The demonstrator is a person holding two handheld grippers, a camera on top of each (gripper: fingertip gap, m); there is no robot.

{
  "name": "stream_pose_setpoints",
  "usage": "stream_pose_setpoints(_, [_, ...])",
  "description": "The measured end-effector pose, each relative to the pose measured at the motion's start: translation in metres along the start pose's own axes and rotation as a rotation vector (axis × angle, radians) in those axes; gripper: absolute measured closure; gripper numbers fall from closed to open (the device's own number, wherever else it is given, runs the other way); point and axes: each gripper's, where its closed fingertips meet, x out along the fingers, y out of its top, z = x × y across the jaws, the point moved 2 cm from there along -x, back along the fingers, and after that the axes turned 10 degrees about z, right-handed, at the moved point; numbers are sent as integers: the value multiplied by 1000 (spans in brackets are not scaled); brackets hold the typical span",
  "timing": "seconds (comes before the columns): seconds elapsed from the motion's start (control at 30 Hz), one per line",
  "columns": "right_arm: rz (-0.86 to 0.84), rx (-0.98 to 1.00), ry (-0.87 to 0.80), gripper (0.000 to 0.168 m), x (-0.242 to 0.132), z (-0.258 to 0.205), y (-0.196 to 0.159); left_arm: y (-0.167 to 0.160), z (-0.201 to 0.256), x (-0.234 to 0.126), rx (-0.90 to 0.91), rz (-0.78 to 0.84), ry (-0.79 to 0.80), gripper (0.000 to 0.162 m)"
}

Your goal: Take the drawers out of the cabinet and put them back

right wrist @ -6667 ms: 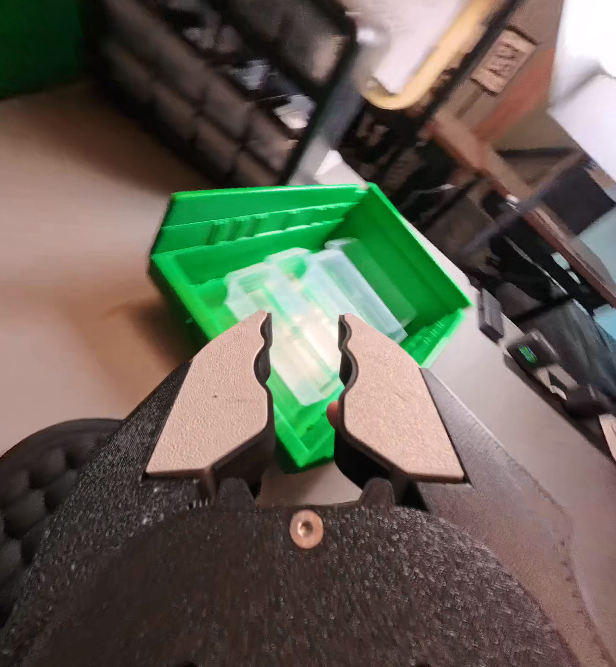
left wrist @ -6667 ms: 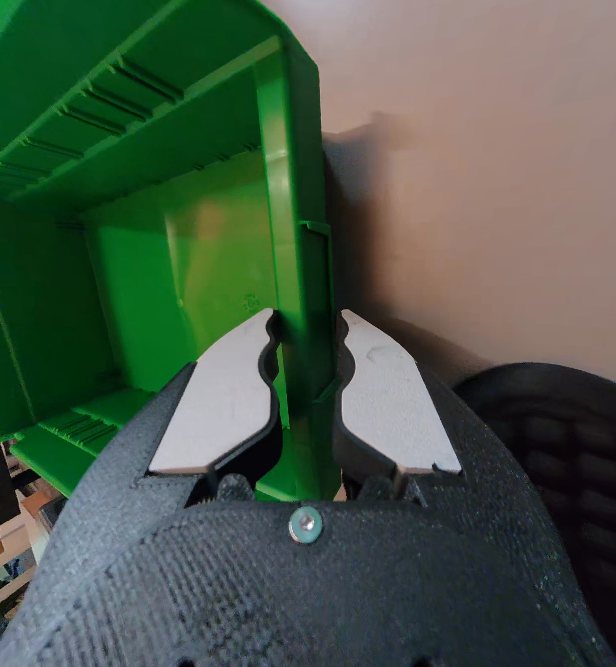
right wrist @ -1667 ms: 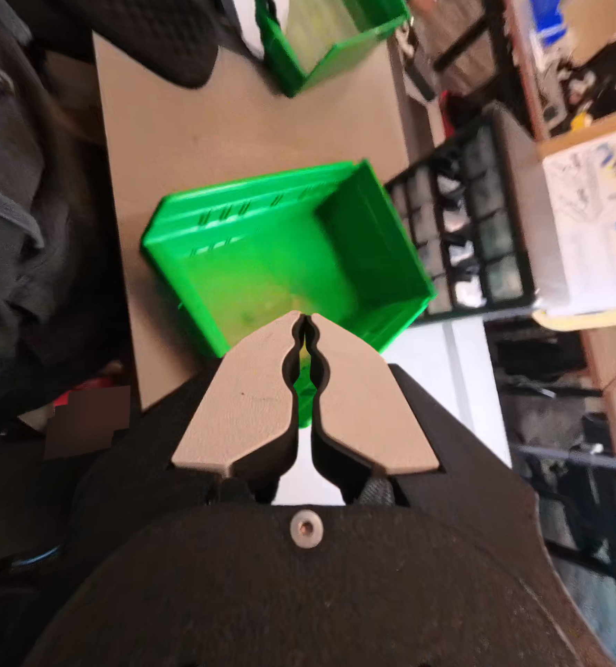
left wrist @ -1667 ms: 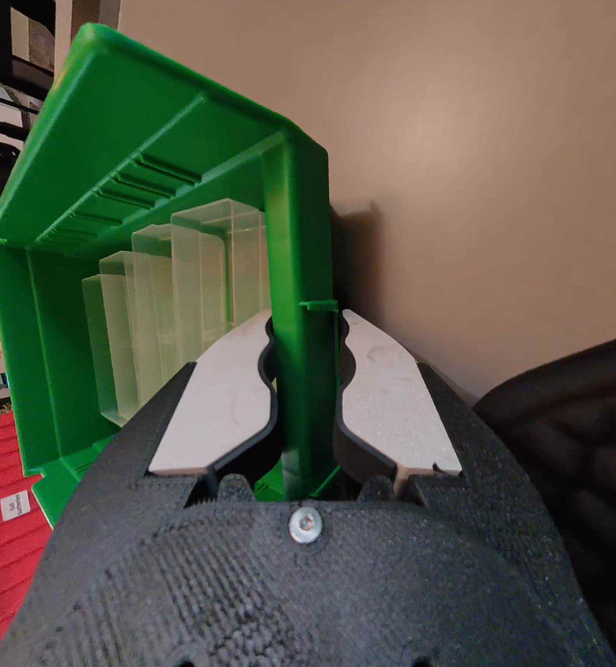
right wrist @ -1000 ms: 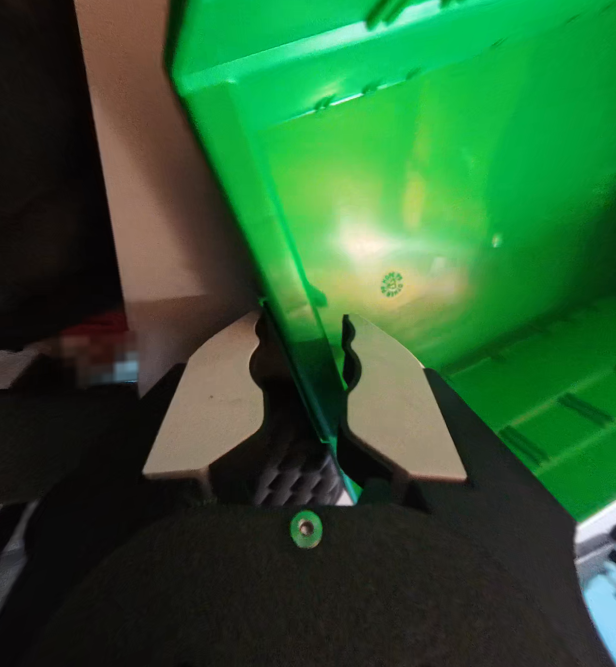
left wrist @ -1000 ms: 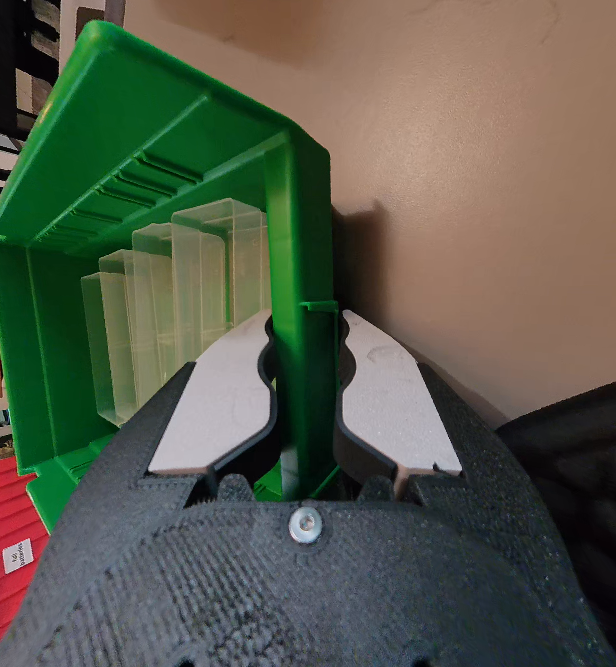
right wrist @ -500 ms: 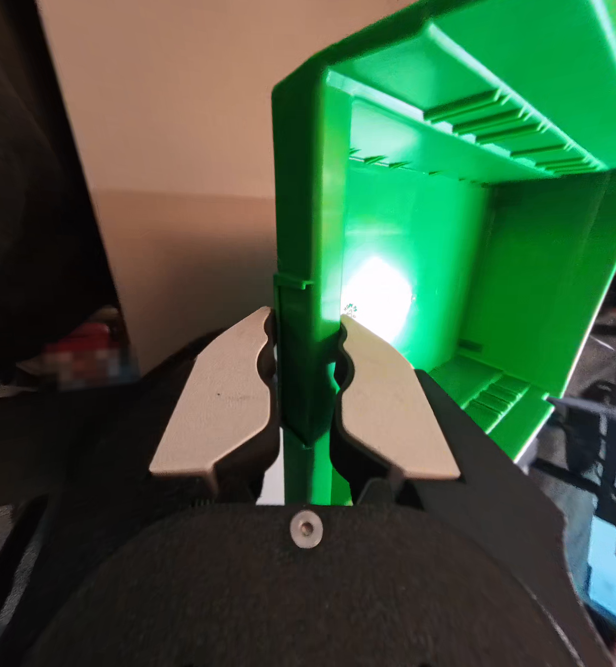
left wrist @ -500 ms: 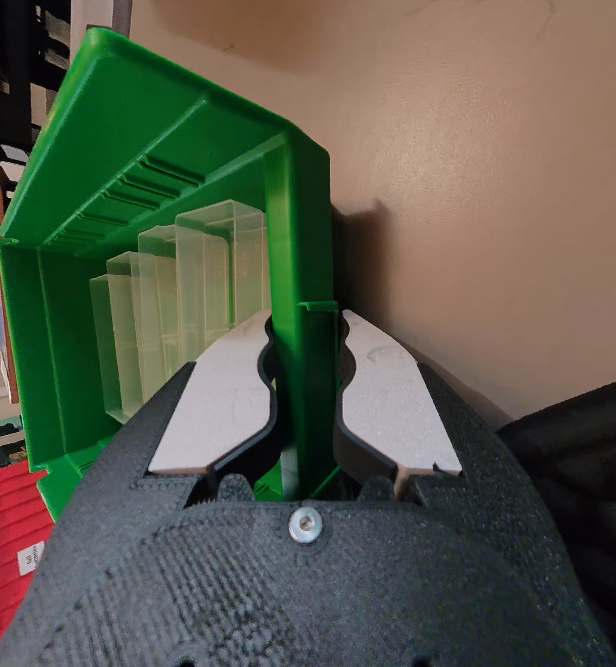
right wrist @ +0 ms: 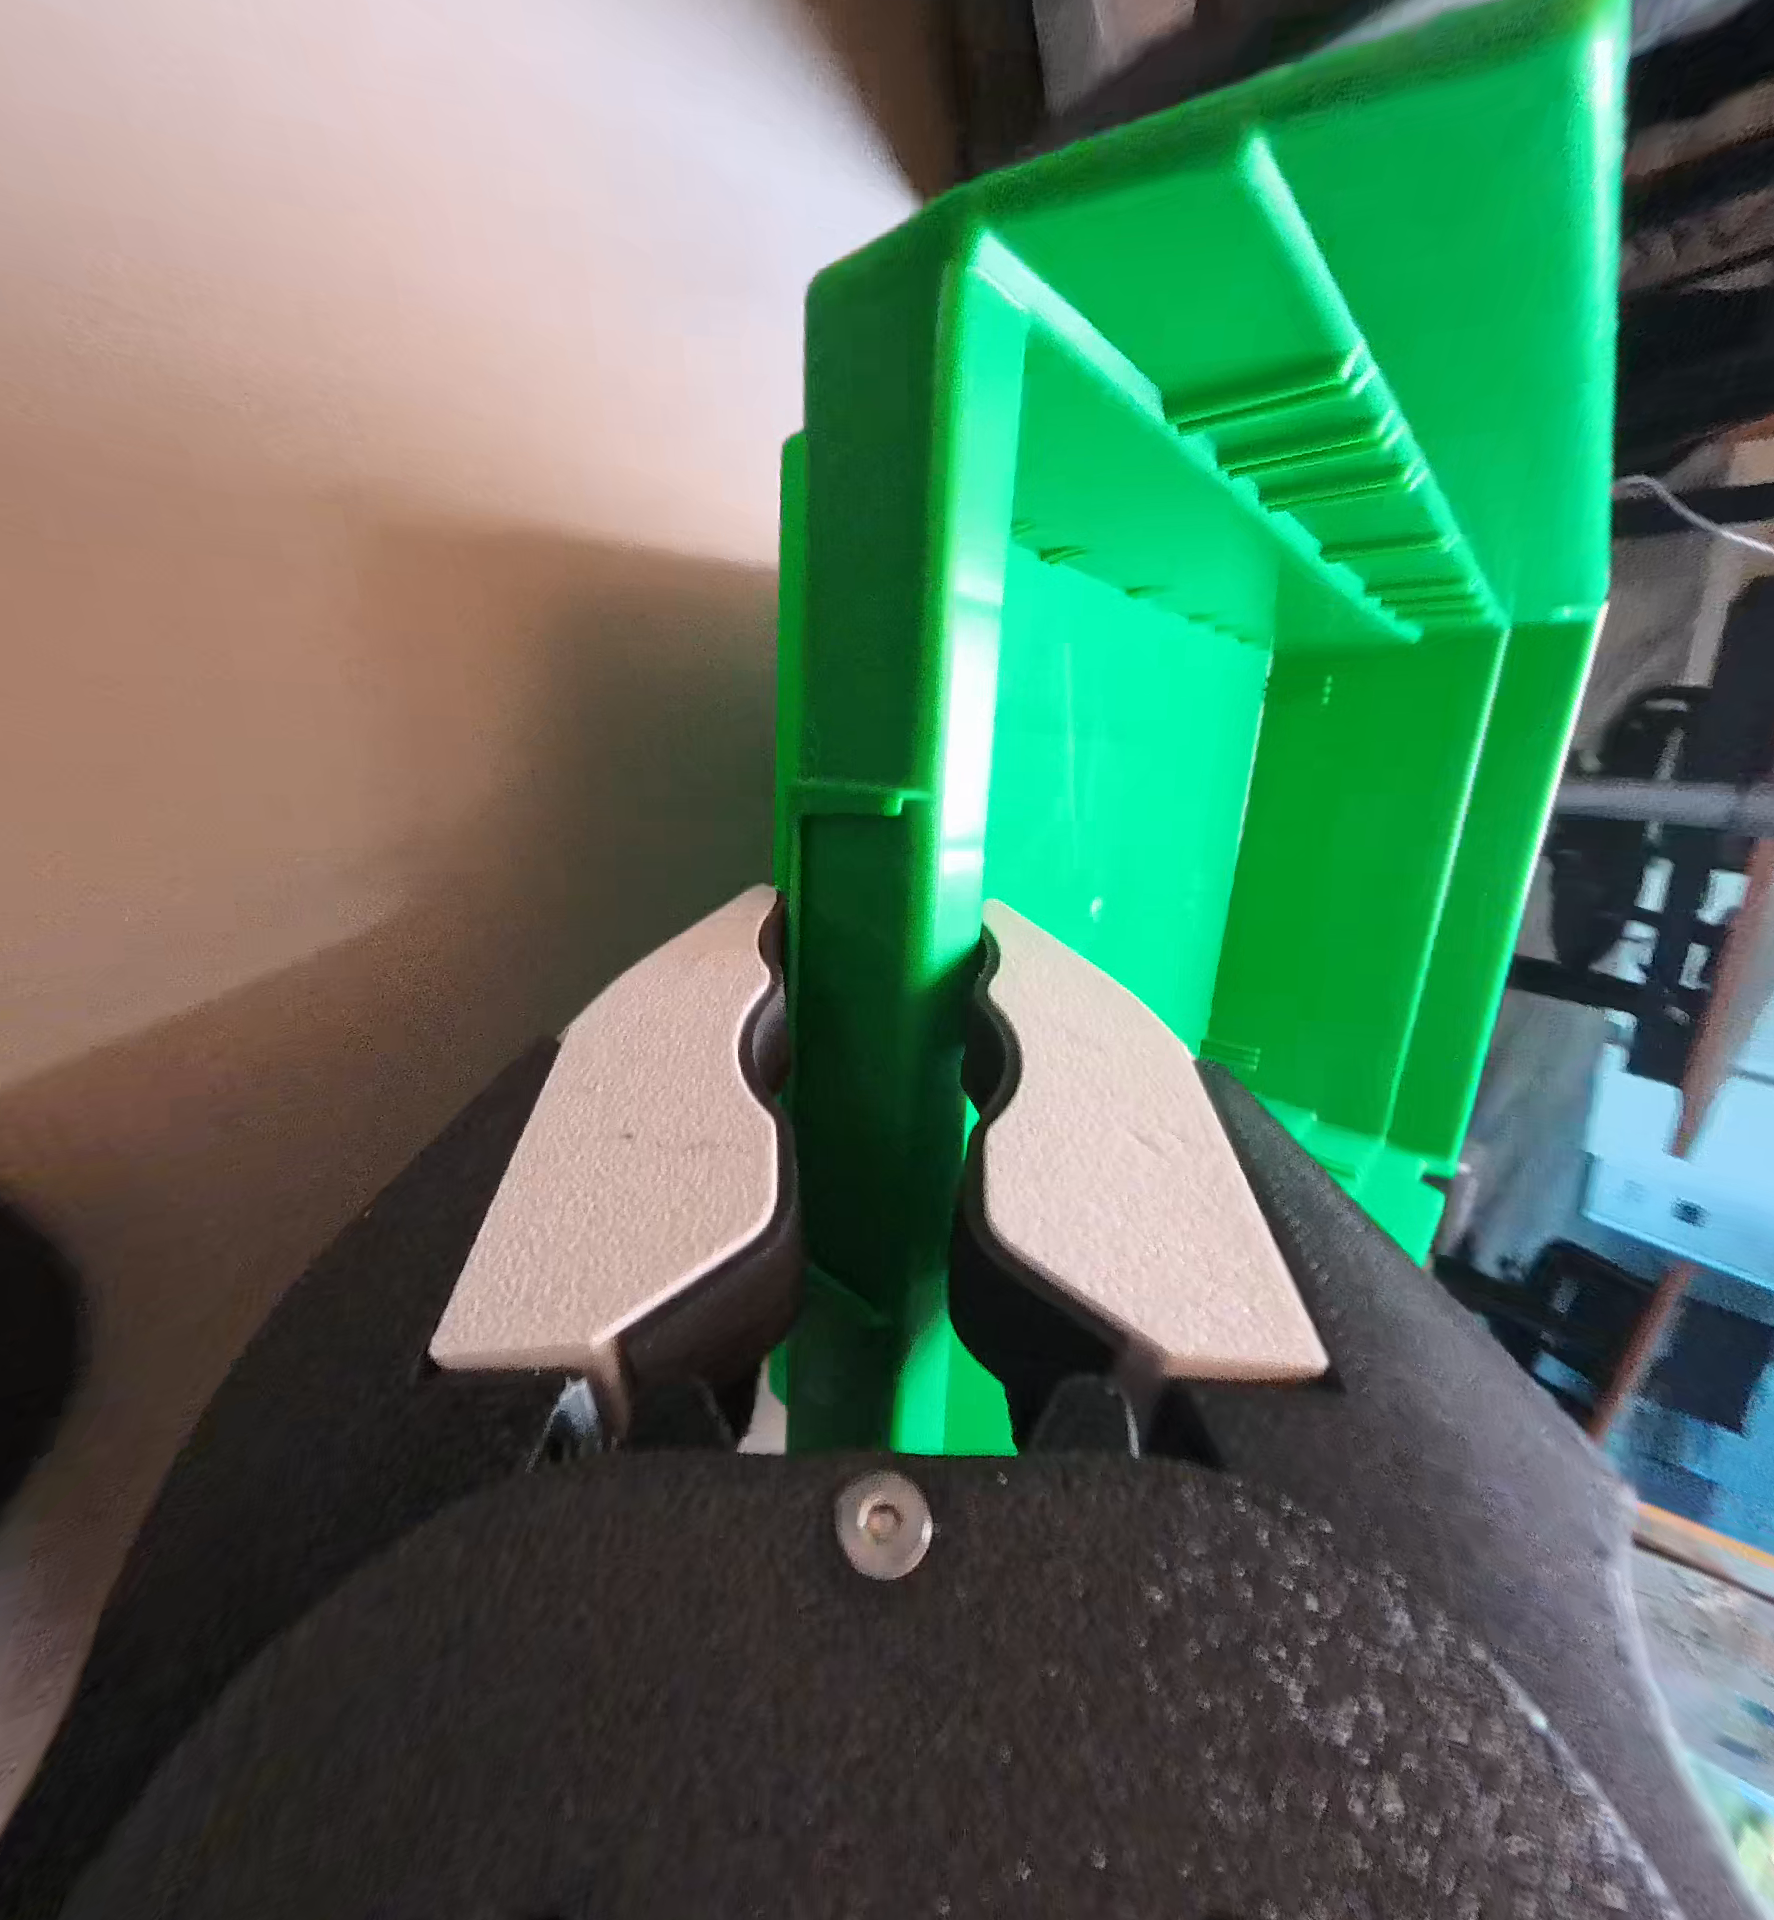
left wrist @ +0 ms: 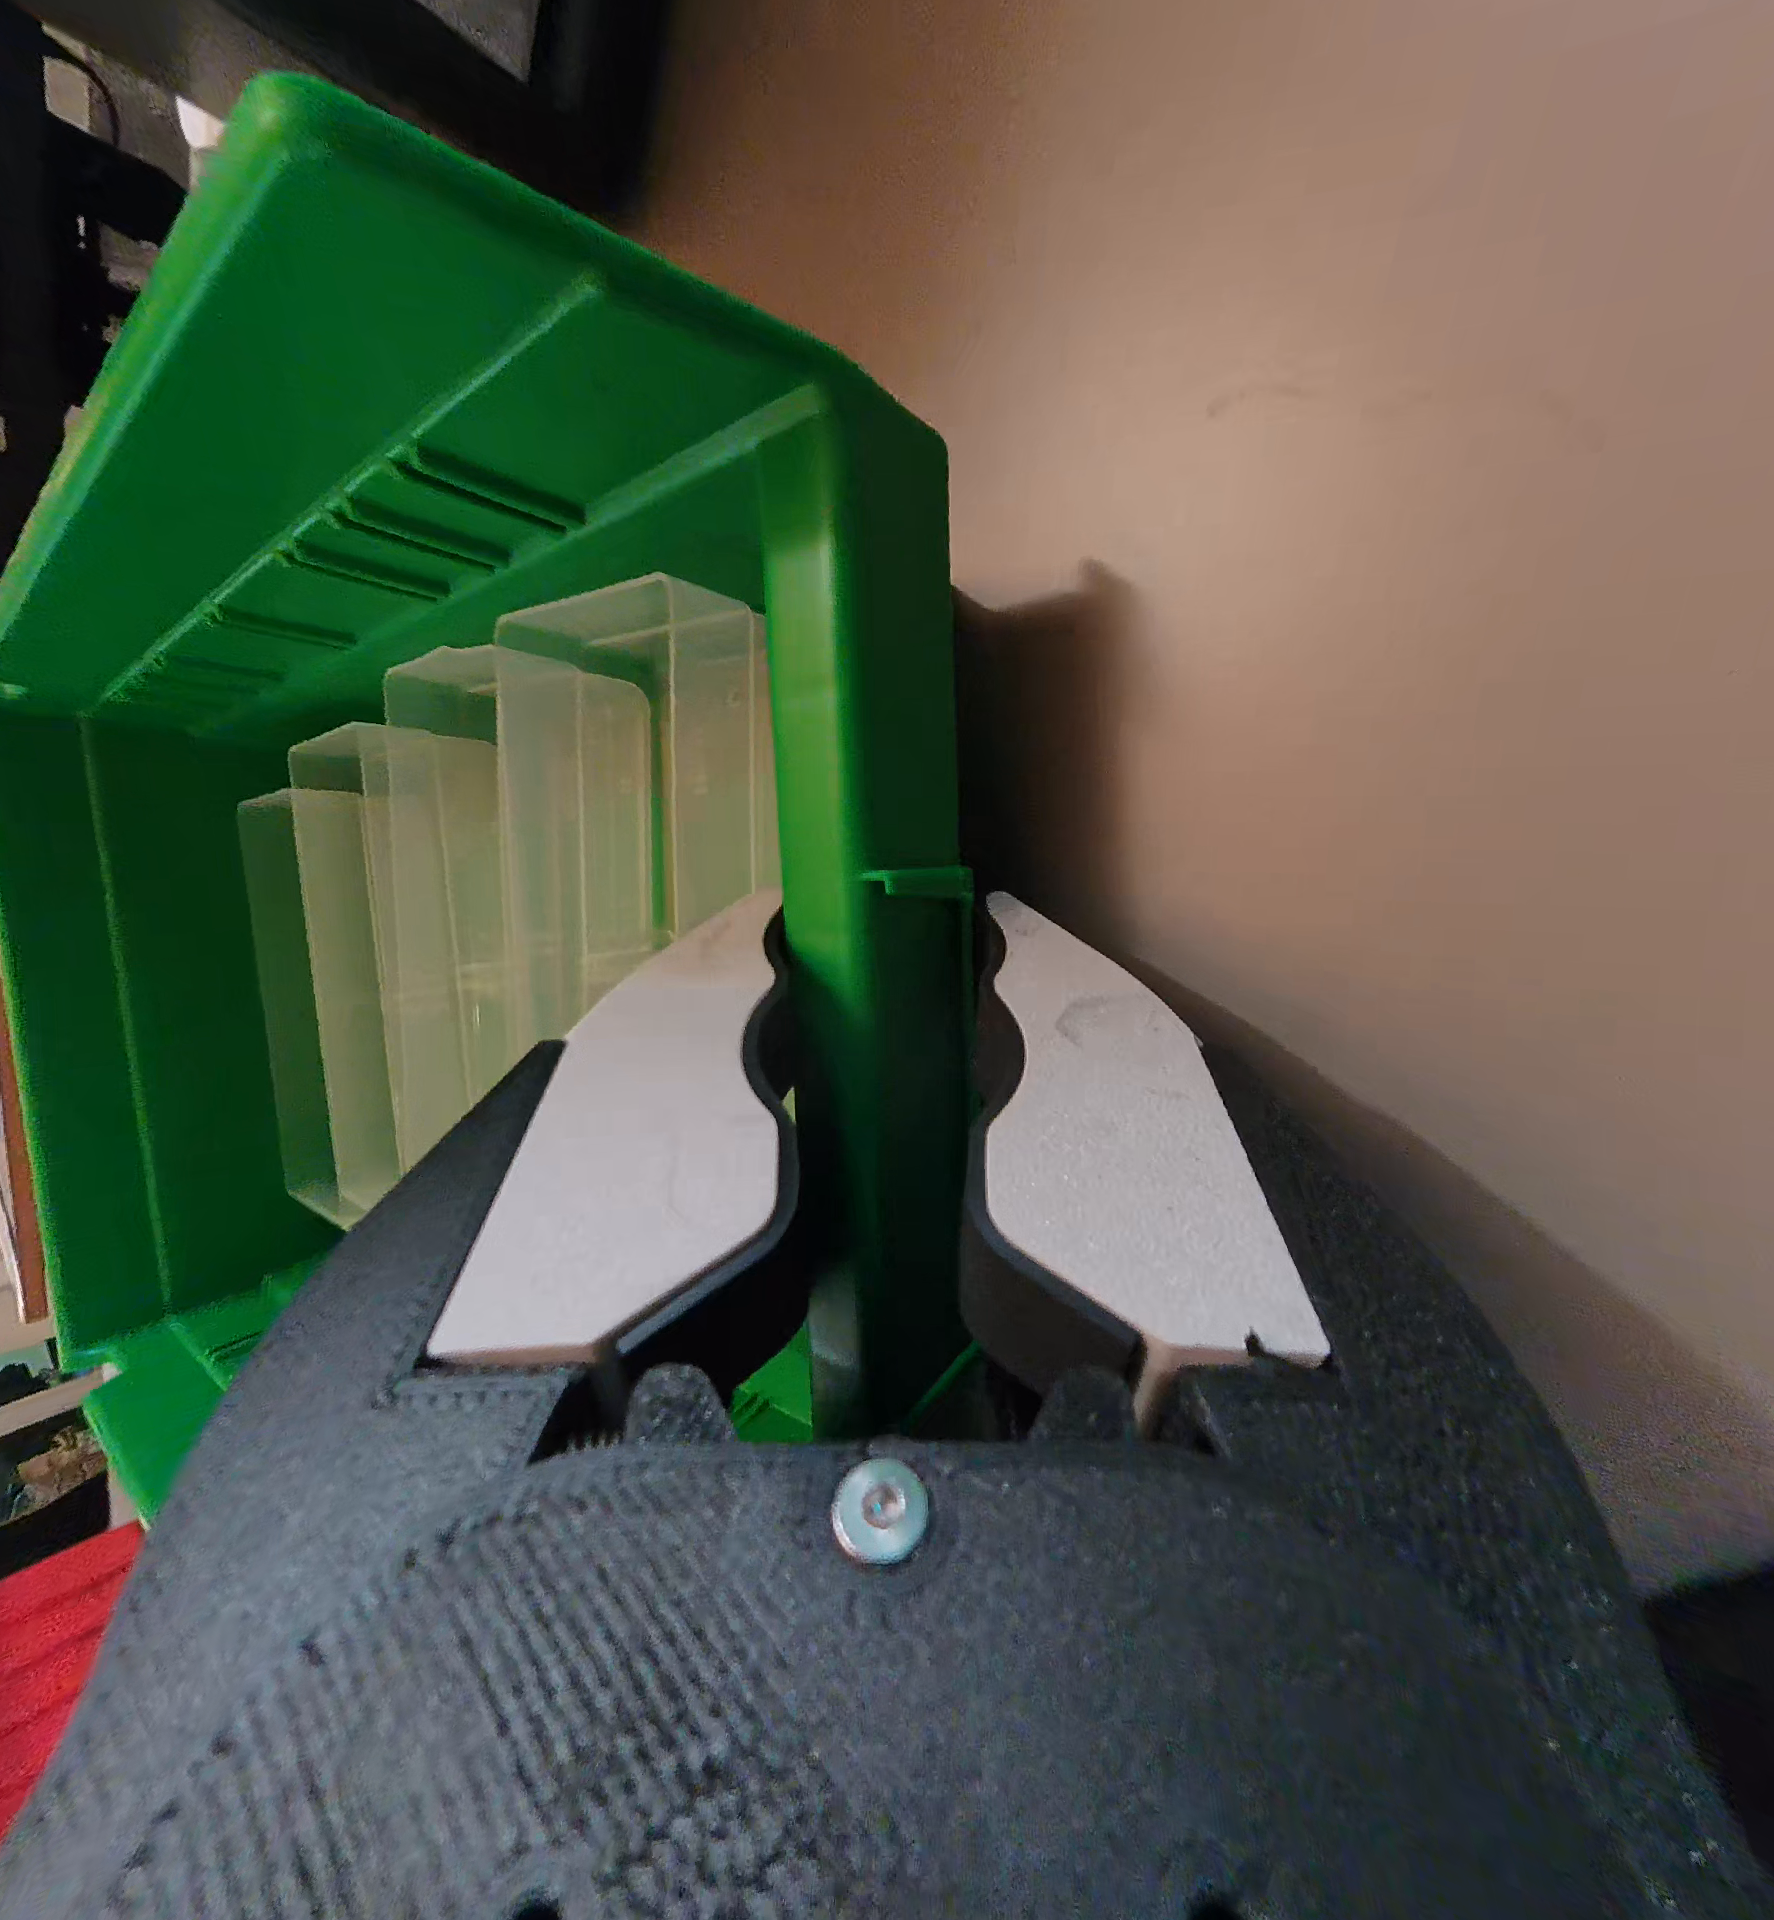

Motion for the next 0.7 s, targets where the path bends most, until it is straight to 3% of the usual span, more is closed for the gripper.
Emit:
stream_pose_setpoints(0.23, [-79,-26,8,138,64,20,-20,13,-27,35,19,13,-35,131])
stream_pose_setpoints(0.37, [-124,60,13,136,86,29,-37,14,-49,57,8,-8,-46,131])
stream_pose_setpoints(0.43, [-105,132,-4,120,82,38,-30,14,-58,65,1,-21,-67,132])
stream_pose_setpoints(0.7, [696,520,1,125,24,70,106,15,-70,76,-229,-29,-245,132])
